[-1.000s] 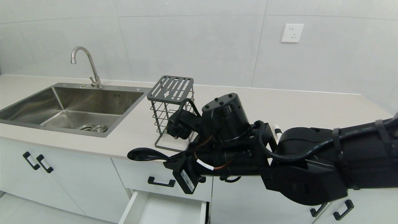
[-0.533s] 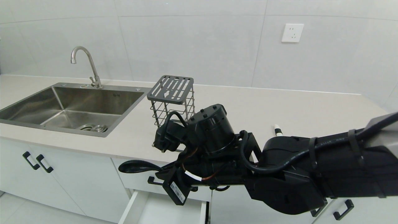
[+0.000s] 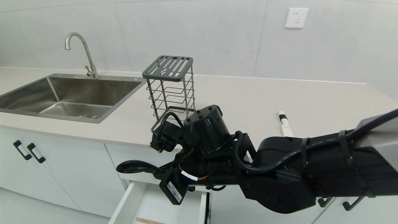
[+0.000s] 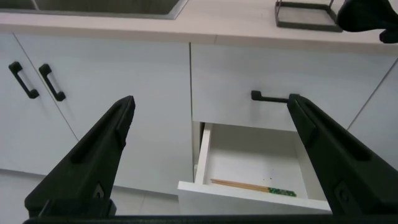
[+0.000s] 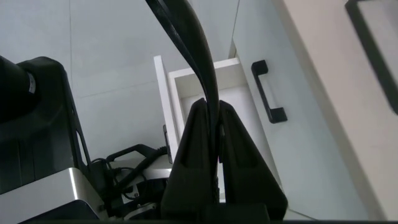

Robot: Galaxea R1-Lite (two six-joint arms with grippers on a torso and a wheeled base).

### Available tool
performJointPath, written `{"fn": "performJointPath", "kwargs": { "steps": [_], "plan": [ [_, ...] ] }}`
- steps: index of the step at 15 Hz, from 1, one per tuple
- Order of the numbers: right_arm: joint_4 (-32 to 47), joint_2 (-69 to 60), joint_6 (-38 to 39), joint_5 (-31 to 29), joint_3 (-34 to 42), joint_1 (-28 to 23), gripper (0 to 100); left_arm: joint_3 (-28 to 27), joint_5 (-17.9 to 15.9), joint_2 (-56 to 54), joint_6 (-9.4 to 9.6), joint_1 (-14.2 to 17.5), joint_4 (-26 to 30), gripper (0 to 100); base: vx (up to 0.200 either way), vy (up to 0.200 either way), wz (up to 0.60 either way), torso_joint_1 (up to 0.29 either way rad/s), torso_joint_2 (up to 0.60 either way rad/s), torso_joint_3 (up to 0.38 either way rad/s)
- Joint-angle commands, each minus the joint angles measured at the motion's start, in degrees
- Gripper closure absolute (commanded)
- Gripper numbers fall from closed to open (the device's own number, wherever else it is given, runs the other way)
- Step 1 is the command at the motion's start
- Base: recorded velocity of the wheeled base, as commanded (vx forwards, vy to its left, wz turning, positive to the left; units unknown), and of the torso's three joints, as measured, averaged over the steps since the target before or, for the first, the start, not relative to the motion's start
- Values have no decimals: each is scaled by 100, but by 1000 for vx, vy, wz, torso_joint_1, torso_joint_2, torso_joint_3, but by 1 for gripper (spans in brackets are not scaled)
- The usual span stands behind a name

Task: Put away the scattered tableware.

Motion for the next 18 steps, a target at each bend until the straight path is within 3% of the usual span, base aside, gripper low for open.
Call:
{"fn": "performJointPath", "kwargs": {
  "steps": [1,18],
  "plan": [
    [-2,16,-3,8,-10,1,100,0,1,7,-1,1,0,0,0,0,0,-261,500,237],
    [16,60,-12,8,42,-7,100,0,1,7,-1,1,0,0,0,0,0,-240,413,175]
  ]
}}
